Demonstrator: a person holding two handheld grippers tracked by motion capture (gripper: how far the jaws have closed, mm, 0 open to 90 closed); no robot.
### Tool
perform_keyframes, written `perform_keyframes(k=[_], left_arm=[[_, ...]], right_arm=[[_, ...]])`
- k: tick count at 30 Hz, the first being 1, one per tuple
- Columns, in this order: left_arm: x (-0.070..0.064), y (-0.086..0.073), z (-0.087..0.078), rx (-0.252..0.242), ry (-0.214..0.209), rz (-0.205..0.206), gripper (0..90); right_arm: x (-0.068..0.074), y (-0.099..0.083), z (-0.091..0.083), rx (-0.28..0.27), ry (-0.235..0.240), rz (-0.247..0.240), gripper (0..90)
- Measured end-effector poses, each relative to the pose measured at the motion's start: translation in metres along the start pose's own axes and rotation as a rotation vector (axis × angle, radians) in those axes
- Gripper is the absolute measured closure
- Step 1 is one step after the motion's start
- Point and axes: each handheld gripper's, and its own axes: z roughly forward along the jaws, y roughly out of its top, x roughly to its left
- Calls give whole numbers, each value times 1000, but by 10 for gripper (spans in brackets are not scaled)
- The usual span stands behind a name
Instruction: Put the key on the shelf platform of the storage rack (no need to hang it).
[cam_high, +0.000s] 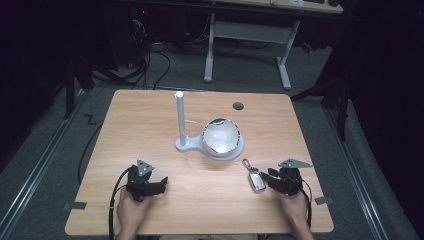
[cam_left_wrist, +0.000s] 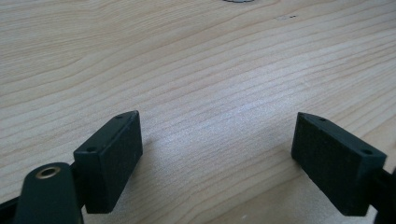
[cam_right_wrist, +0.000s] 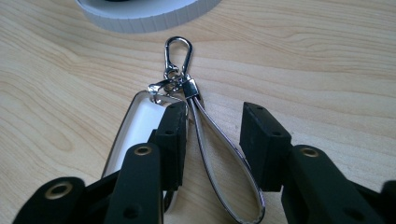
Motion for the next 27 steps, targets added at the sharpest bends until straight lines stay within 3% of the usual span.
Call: perform_keyframes(k=[13,27], left_arm=[[0,0,0,-2,1,0,168],[0,0,0,-1,0,0,168]], right_arm=[[0,0,9,42,-11,-39,684],[3,0,11,53,-14,-100,757]])
